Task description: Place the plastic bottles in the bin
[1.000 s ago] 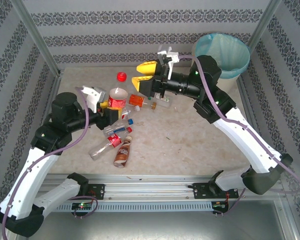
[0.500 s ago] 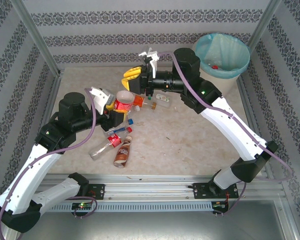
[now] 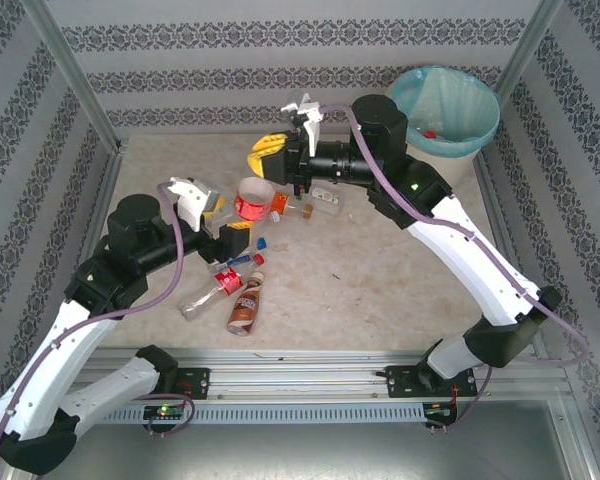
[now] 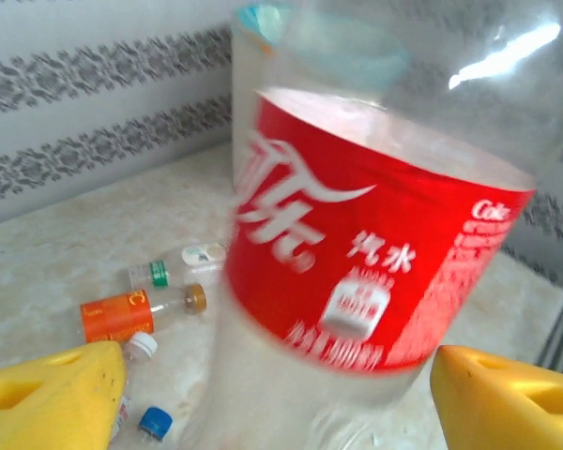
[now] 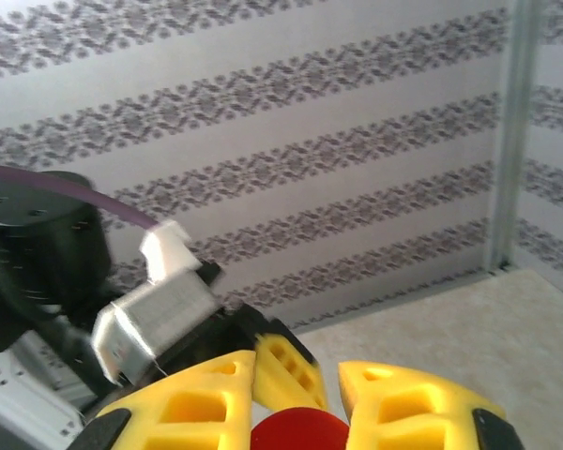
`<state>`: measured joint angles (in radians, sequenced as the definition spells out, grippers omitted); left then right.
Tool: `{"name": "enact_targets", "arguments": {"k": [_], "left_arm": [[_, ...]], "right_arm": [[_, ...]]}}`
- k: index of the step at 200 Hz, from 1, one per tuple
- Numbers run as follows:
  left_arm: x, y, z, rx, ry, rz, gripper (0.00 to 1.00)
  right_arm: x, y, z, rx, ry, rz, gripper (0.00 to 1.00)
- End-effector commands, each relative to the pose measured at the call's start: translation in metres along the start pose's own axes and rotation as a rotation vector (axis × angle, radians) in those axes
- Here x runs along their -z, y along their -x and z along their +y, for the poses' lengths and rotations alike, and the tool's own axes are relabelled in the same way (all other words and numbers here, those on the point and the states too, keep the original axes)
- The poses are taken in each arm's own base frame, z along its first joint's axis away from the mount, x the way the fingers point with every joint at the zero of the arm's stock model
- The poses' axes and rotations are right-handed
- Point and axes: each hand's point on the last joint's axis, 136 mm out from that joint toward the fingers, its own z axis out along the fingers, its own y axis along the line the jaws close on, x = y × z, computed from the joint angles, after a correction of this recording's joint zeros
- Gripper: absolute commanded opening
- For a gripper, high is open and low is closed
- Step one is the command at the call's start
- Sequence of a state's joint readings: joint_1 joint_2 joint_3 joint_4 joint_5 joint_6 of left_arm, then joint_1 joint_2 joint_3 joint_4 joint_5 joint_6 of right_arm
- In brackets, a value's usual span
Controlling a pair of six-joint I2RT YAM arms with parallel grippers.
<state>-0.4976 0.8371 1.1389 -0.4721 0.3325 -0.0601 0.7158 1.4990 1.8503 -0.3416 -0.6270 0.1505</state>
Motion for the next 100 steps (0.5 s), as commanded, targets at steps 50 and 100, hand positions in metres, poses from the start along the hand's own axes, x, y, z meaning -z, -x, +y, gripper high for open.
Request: {"name": "enact_targets", "arguments": {"k": [50, 100], "left_arm": [[0.013, 0.033, 0.008, 0.001, 0.071, -0.155, 0.91], [0.013, 0.028, 0.011, 0.024, 0.086, -0.143, 0.9]], "right_arm": [[0.145, 0.102, -0.086, 0.321, -0.787, -0.185, 0.0], [0.242, 0.138, -0.175, 0.422, -1.271, -0.215, 0.0]]}}
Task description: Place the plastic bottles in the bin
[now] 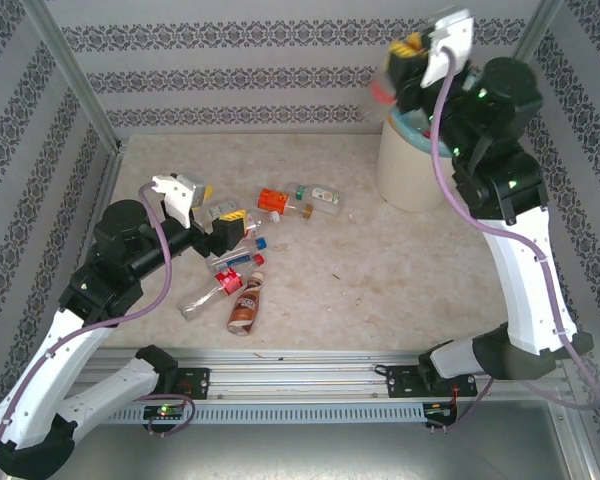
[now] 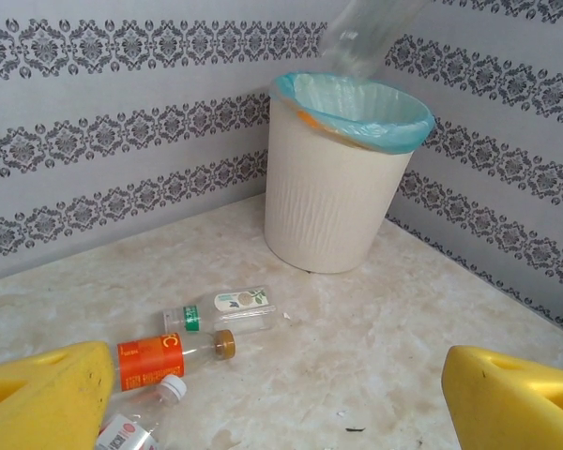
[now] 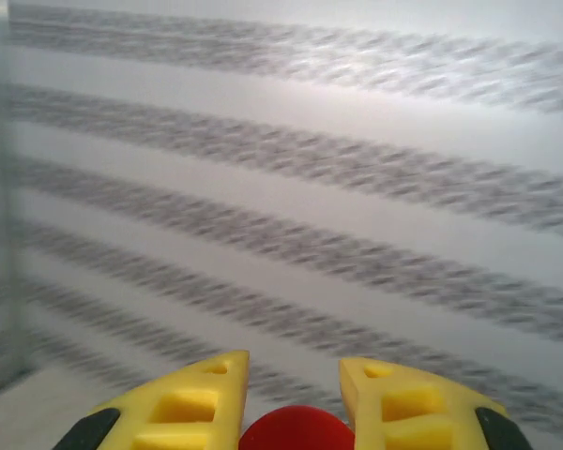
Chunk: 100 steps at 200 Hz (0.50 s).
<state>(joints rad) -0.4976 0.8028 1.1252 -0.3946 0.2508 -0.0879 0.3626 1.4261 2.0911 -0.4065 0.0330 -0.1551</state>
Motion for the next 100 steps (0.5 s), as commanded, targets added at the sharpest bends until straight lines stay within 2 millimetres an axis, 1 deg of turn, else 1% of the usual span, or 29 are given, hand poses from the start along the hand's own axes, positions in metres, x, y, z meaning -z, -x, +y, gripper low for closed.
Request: {"name": "enact_targets", "arguments": {"k": [1, 9, 19, 37, 51, 74, 100], "left_arm": [[0.002, 0.008, 0.001, 0.018, 0.013, -0.041, 0.9], [0.002, 0.007, 0.002, 0.021, 0.016, -0.037, 0.9], [0.003, 0.007, 0.002, 0.022, 0.018, -0.035, 0.89], [0.004, 0.004, 0.005, 0.024, 0.032, -0.029, 0.89], [0.005, 0.003, 0.006, 0.026, 0.04, -0.027, 0.89], [0.005, -0.001, 0.007, 0.026, 0.046, -0.017, 0.89], [0.004, -0.006, 0.008, 0.032, 0.049, -0.006, 0.89]], "right_arm": [[-0.02, -0.011, -0.059, 0.098, -0.244, 0.026, 0.0], [-0.026, -0.018, -0.074, 0.117, -0.296, 0.044, 0.0], [-0.036, -0.031, -0.088, 0.133, -0.337, 0.074, 0.0], [-0.052, -0.056, -0.106, 0.139, -0.38, 0.13, 0.0], [-0.064, -0.076, -0.114, 0.101, -0.381, 0.167, 0.0], [-0.084, -0.109, -0.121, 0.052, -0.35, 0.22, 0.0], [-0.102, -0.144, -0.134, -0.083, -0.296, 0.246, 0.0]]}}
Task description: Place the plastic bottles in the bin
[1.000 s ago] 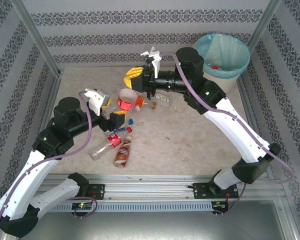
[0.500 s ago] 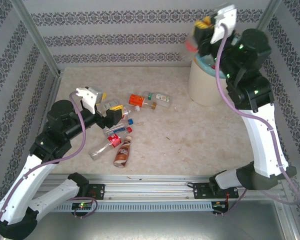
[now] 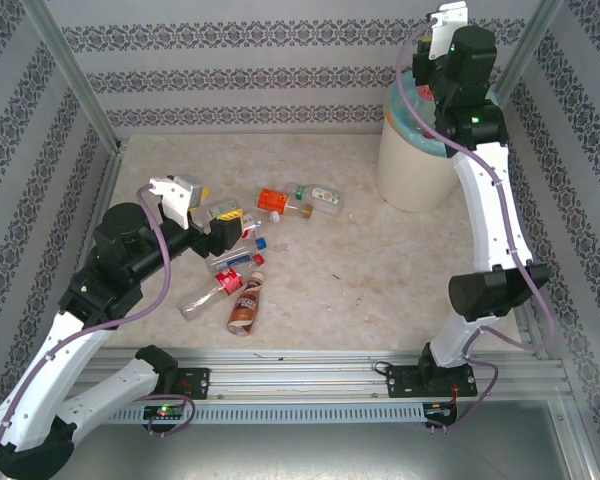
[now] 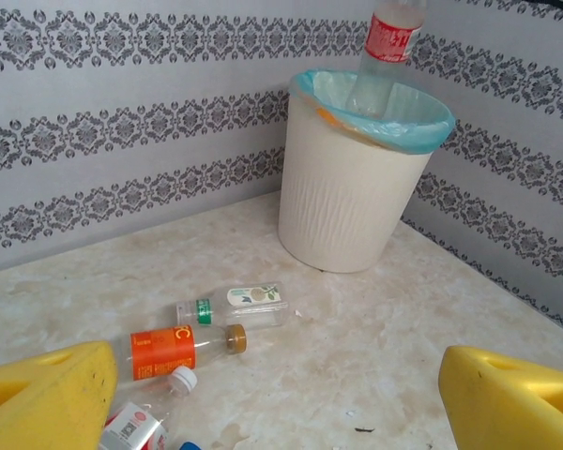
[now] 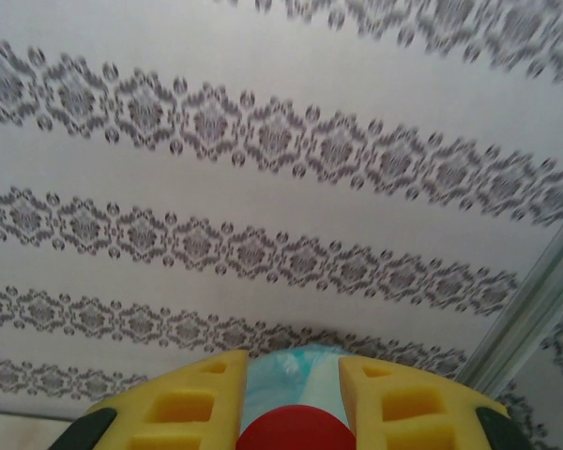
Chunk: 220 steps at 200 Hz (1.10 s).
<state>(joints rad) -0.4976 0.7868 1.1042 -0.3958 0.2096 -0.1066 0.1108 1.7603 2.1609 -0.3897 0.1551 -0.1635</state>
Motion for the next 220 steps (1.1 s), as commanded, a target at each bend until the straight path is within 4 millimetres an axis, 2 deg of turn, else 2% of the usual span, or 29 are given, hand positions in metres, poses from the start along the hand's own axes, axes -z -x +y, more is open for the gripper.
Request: {"name": "enact_targets", "arguments": {"k": [1, 33, 54, 71, 97, 134, 171, 220], "left_arm": [[0.002, -0.002, 0.001, 0.013, 0.007, -0.007, 0.88], [0.003, -0.005, 0.002, 0.017, 0.015, 0.003, 0.88], [0.004, -0.007, 0.002, 0.015, 0.016, 0.005, 0.88], [0.004, -0.008, 0.003, 0.011, 0.022, 0.008, 0.88], [0.003, -0.009, 0.003, 0.007, 0.019, 0.015, 0.88], [0.003, -0.01, 0.003, 0.007, 0.019, 0.02, 0.88], [-0.001, -0.012, 0.003, 0.011, 0.018, 0.025, 0.88], [-0.004, -0.015, 0.004, 0.022, 0.018, 0.03, 0.88]], "right_arm": [[-0.007, 0.005, -0.008, -0.13, 0.053, -0.034, 0.0], [-0.031, -0.017, -0.004, -0.196, 0.12, -0.003, 0.0], [-0.045, -0.04, 0.003, -0.2, 0.167, 0.025, 0.0], [-0.059, -0.068, 0.008, -0.188, 0.194, 0.066, 0.0], [-0.075, -0.123, 0.012, -0.157, 0.193, 0.178, 0.0], [-0.083, -0.178, -0.004, -0.141, 0.135, 0.29, 0.0], [-0.087, -0.21, -0.013, -0.162, 0.135, 0.358, 0.0], [-0.099, -0.239, 0.003, -0.205, 0.229, 0.449, 0.0]]}}
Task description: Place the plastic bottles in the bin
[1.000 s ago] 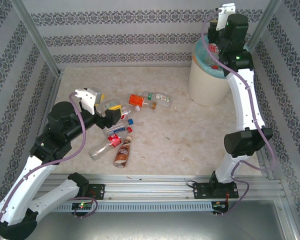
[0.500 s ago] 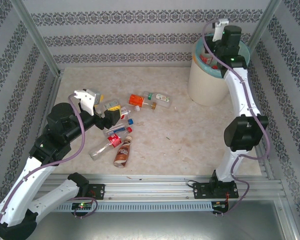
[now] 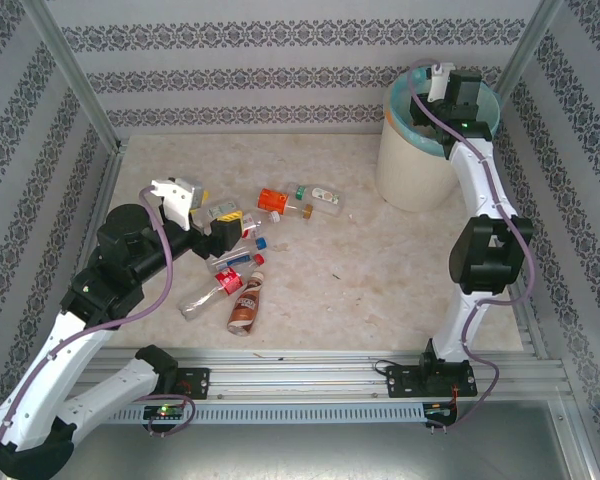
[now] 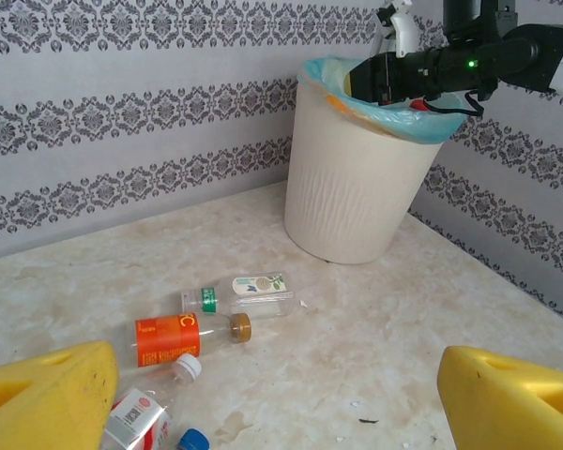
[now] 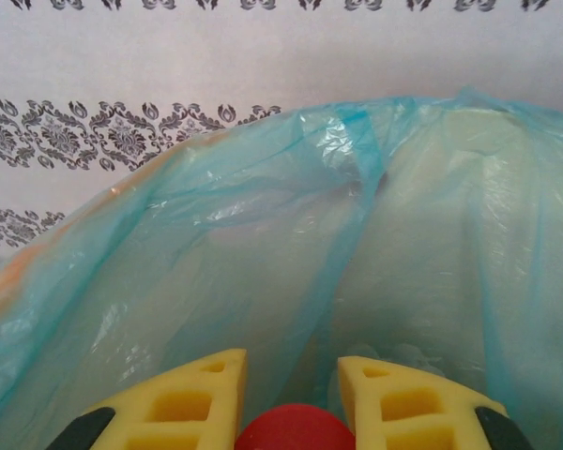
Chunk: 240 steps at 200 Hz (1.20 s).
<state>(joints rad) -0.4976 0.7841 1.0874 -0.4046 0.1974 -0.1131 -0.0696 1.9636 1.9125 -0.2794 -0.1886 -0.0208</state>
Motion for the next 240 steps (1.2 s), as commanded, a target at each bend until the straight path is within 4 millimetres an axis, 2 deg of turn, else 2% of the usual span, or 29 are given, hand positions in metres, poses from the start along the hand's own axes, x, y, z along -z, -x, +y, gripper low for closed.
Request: {"name": "enact_targets", "arguments": {"k": [1, 61, 81, 95, 114, 134, 150, 163, 196, 221, 240], "left_arm": [[-0.002, -0.006, 0.001, 0.013, 0.004, 0.009, 0.88], [-0.002, -0.011, 0.004, 0.016, 0.018, 0.019, 0.88], [-0.003, -0.012, 0.004, 0.02, 0.018, 0.02, 0.88], [-0.002, -0.011, 0.003, 0.02, 0.017, 0.018, 0.88], [-0.002, -0.01, 0.003, 0.02, 0.017, 0.016, 0.87], [-0.001, -0.007, 0.003, 0.018, 0.017, 0.01, 0.87], [-0.001, -0.006, 0.002, 0.02, 0.013, 0.005, 0.87], [-0.001, -0.004, 0.002, 0.023, 0.013, 0.0, 0.87], [0.002, -0.003, 0.006, 0.026, 0.039, 0.0, 0.87], [0.002, -0.015, 0.019, 0.028, 0.111, 0.065, 0.87], [0.002, -0.034, 0.031, 0.025, 0.184, 0.162, 0.87]], "right_arm": [[-0.02, -0.04, -0.006, -0.023, 0.024, 0.128, 0.0], [-0.046, -0.077, -0.014, -0.038, 0.027, 0.235, 0.0], [-0.048, -0.081, -0.015, -0.048, 0.031, 0.249, 0.01], [-0.046, -0.077, -0.013, -0.058, 0.043, 0.241, 0.03], [-0.036, -0.056, -0.008, -0.074, 0.064, 0.198, 0.1], [-0.019, -0.021, -0.004, -0.1, 0.068, 0.125, 0.37], [0.0, 0.011, 0.002, -0.122, 0.081, 0.056, 0.51], [0.016, 0.037, 0.006, -0.141, 0.085, -0.003, 0.58], [0.058, 0.089, 0.021, -0.173, 0.112, -0.12, 0.61], [0.086, 0.108, 0.04, -0.198, 0.173, -0.165, 0.6], [0.106, 0.114, 0.056, -0.214, 0.21, -0.184, 0.6]]}}
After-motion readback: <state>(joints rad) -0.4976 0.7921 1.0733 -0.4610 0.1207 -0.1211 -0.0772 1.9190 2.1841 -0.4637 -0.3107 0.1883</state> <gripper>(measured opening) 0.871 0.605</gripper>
